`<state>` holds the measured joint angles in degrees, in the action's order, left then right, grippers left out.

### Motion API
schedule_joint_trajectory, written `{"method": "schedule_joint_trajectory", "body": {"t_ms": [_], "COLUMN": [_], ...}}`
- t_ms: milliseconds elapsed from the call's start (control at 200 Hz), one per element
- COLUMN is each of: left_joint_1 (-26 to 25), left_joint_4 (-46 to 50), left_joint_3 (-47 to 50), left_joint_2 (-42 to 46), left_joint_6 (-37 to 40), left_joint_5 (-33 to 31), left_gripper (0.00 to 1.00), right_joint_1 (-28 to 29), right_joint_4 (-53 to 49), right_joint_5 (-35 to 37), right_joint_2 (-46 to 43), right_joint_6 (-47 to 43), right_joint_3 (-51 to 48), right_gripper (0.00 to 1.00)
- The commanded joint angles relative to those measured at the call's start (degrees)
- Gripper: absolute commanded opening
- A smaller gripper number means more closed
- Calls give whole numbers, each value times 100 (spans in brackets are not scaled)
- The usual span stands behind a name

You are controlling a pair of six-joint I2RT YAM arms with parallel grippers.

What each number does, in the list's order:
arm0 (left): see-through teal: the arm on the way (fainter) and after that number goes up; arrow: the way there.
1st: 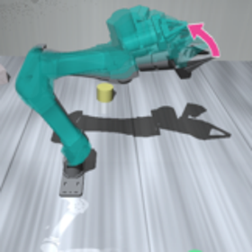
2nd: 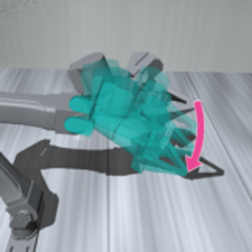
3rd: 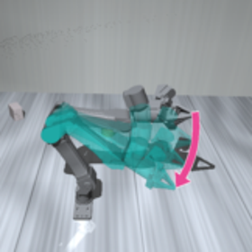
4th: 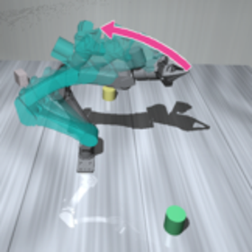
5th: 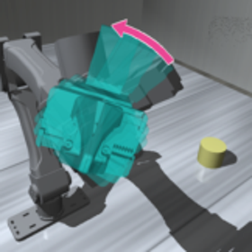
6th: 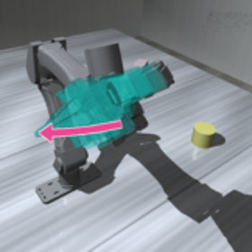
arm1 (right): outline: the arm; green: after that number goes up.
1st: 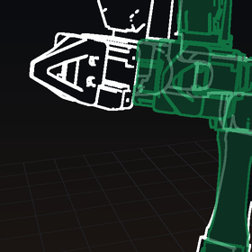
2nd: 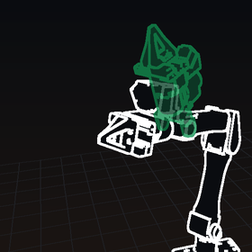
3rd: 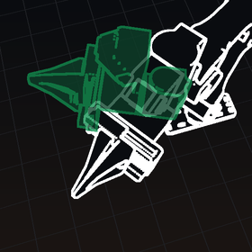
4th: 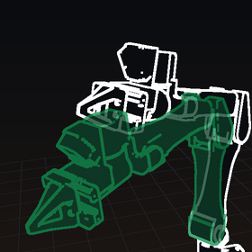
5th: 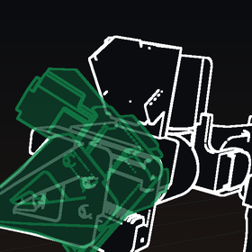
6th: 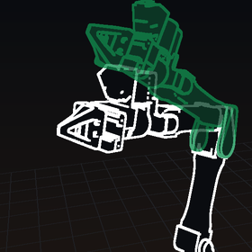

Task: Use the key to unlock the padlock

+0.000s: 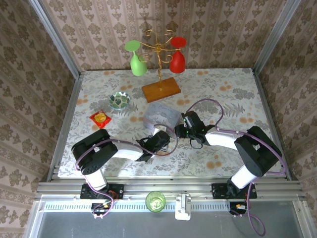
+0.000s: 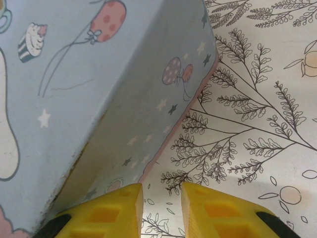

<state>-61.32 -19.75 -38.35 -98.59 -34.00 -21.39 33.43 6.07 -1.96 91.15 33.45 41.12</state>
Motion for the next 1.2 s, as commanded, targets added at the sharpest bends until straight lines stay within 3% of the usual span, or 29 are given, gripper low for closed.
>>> {"method": "schedule_joint_trajectory", "body": {"t_ms": [0, 85, 185, 310, 475, 635, 705, 735, 765, 785, 800, 835, 860, 880, 890, 1070, 1130, 1190], "left_joint_1": [-187, -392, -821, -745, -565, 603, 675, 627, 582, 578, 589, 670, 795, 917, 987, 2473, 2818, 3206], "left_joint_4": [-146, 646, 2226, 3836, 2944, 2113, 2100, 2206, 2252, 2287, 2309, 2373, 2438, 2471, 2481, 2940, 3019, 2471], "left_joint_3": [-190, -235, -613, -1079, -300, 3, -141, -200, -212, -188, -164, -66, 1, 38, 62, -52, -106, 230], "left_joint_2": [83, 383, 801, 1052, 2127, 2204, 2107, 2131, 2204, 2307, 2392, 2636, 2839, 3012, 3100, 3932, 4083, 4106], "left_joint_6": [134, -292, -775, -1493, -1138, -659, -459, -387, -186, -45, 63, 279, 392, 536, 634, 2055, 2502, 3056], "left_joint_5": [513, 292, -171, -97, -146, 823, 841, 697, 538, 422, 350, 26, -180, -266, -295, -842, -1068, -1296], "left_gripper": [35, 36, 48, 52, 57, 54, 53, 54, 55, 56, 57, 63, 77, 96, 99, 100, 100, 100], "right_joint_1": [-53, -111, -276, -525, -704, -888, -970, -1037, -1144, -1216, -1279, -1435, -1543, -1639, -1693, -2161, -2323, -2561], "right_joint_4": [53, -16, -239, -520, -863, -1049, -1265, -1423, -1546, -1641, -1700, -1802, -1832, -1853, -1854, -1060, -640, -69], "right_joint_5": [-55, -47, -43, -147, -115, -240, -156, -128, -73, -4, 66, 255, 413, 528, 571, 1850, 1957, 1900], "right_joint_2": [108, 29, -154, -371, -766, -1099, -1587, -1762, -1940, -2084, -2178, -2389, -2546, -2655, -2697, -2906, -2767, -2638], "right_joint_6": [74, 59, -1, -181, -439, -545, -659, -737, -843, -918, -976, -1120, -1225, -1296, -1326, -2264, -2558, -2817], "right_joint_3": [-16, -17, 23, 174, 255, 141, 40, 9, -20, -37, -48, -92, -127, -138, -146, -402, -513, -759], "right_gripper": [28, 29, 33, 35, 37, 39, 43, 50, 71, 96, 100, 100, 100, 100, 100, 100, 100, 100]}}
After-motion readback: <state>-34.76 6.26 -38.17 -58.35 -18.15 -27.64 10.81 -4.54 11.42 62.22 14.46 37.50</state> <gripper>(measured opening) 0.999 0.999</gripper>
